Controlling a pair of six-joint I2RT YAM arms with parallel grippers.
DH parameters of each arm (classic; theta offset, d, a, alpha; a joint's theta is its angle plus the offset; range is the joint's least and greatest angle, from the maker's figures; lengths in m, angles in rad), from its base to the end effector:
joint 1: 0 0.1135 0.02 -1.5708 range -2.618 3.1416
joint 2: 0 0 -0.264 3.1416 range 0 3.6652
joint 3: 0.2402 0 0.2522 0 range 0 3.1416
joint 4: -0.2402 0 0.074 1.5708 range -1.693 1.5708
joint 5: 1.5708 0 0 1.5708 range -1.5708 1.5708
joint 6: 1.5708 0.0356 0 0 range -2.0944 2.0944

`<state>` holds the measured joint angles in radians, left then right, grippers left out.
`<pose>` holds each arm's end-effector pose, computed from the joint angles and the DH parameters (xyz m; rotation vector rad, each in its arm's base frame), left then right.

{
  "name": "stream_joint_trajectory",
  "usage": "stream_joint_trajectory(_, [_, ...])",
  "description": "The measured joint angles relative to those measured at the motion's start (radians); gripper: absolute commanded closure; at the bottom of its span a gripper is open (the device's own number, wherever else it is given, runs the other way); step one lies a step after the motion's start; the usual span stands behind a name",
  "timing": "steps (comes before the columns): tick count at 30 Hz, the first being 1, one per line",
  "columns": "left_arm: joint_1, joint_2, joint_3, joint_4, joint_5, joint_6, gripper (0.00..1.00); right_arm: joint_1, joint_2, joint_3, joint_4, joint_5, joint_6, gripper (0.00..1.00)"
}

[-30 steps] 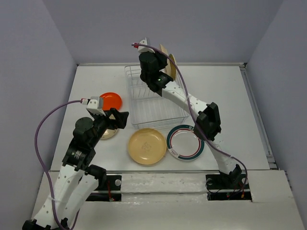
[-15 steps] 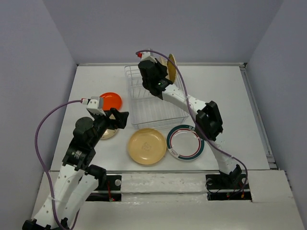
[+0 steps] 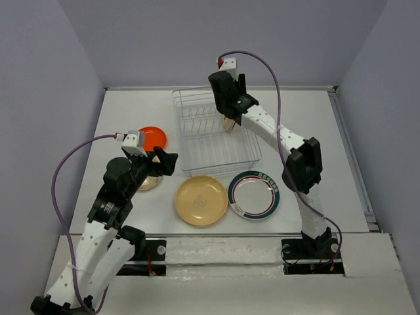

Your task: Load the plates into the dish rack

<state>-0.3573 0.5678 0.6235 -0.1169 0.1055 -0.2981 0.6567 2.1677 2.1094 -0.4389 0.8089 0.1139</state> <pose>0.1372 -0.0552 0.3223 0.1317 1.6590 -0.5863 0.4142 0.2867 0.3305 -0.0422 1.9189 -0.3218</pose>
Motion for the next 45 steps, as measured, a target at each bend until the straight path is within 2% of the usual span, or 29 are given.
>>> stream_joint_trajectory(1, [0.0, 0.006, 0.0, 0.0, 0.0, 0.0, 0.01, 0.0, -0.023, 0.0, -0.007, -0.012, 0.015, 0.17])
stream_joint_trajectory(2, [0.0, 0.007, 0.0, 0.0, 0.0, 0.0, 0.01, 0.004, -0.038, 0.0, -0.013, -0.02, 0.019, 0.15])
stream_joint_trajectory(9, [0.0, 0.013, 0.0, 0.0, 0.0, 0.0, 0.01, -0.001, -0.242, -0.093, -0.035, -0.179, 0.082, 0.15])
stream_joint_trajectory(11, [0.0, 0.013, 0.0, 0.0, 0.0, 0.0, 0.01, -0.003, -0.33, -0.172, -0.038, -0.246, 0.098, 0.24])
stream_joint_trajectory(13, [0.0, 0.013, 0.0, 0.0, 0.0, 0.0, 0.01, -0.003, -0.468, -0.318, -0.025, -0.318, 0.112, 0.38])
stream_joint_trajectory(14, [0.0, 0.013, 0.0, 0.0, 0.0, 0.0, 0.01, -0.003, -0.517, -0.373, -0.025, -0.345, 0.119, 0.59])
stream_joint_trajectory(15, [0.0, 0.013, 0.0, 0.0, 0.001, 0.0, 0.01, -0.003, -0.589, -0.443, -0.03, -0.38, 0.13, 0.69])
stream_joint_trajectory(16, [0.0, 0.013, 0.0, 0.0, 0.002, 0.0, 0.01, -0.005, -0.663, -0.522, -0.021, -0.417, 0.142, 0.76])
stream_joint_trajectory(17, [0.0, 0.013, 0.0, 0.0, 0.002, 0.0, 0.01, -0.011, -0.769, -0.663, 0.004, -0.476, 0.165, 0.76])
stream_joint_trajectory(18, [0.0, 0.013, 0.0, 0.0, 0.003, 0.0, 0.01, -0.017, -0.846, -0.766, 0.019, -0.509, 0.181, 0.76])
stream_joint_trajectory(19, [0.0, 0.013, 0.0, 0.0, 0.006, 0.0, 0.01, -0.032, -0.959, -0.935, 0.011, -0.573, 0.221, 0.75])
stream_joint_trajectory(20, [0.0, 0.012, 0.0, 0.0, 0.009, 0.0, 0.01, -0.038, -0.984, -0.967, 0.004, -0.585, 0.225, 0.71])
stream_joint_trajectory(21, [0.0, 0.012, 0.0, 0.0, 0.011, 0.001, 0.01, -0.051, -1.035, -1.057, -0.005, -0.623, 0.257, 0.65])
stream_joint_trajectory(22, [0.0, 0.012, 0.0, 0.0, 0.014, 0.001, 0.01, -0.072, -1.085, -1.16, 0.007, -0.661, 0.289, 0.51])
stream_joint_trajectory(25, [0.005, 0.01, 0.0, 0.0, 0.018, 0.001, 0.01, -0.154, -1.211, -1.404, -0.071, -0.76, 0.384, 0.29])
stream_joint_trajectory(27, [0.006, 0.004, 0.0, 0.0, 0.018, 0.001, 0.01, -0.201, -1.266, -1.487, -0.114, -0.795, 0.443, 0.23])
stream_joint_trajectory(32, [0.006, -0.007, 0.0, 0.0, 0.019, 0.001, 0.01, -0.243, -1.353, -1.593, -0.182, -0.822, 0.599, 0.25])
stream_joint_trajectory(37, [0.006, -0.021, 0.0, 0.0, 0.019, 0.001, 0.01, -0.243, -1.304, -1.603, -0.193, -0.795, 0.708, 0.32])
stream_joint_trajectory(45, [0.008, -0.029, 0.0, 0.0, 0.026, 0.001, 0.01, -0.243, -1.195, -1.653, -0.175, -0.792, 0.76, 0.38])
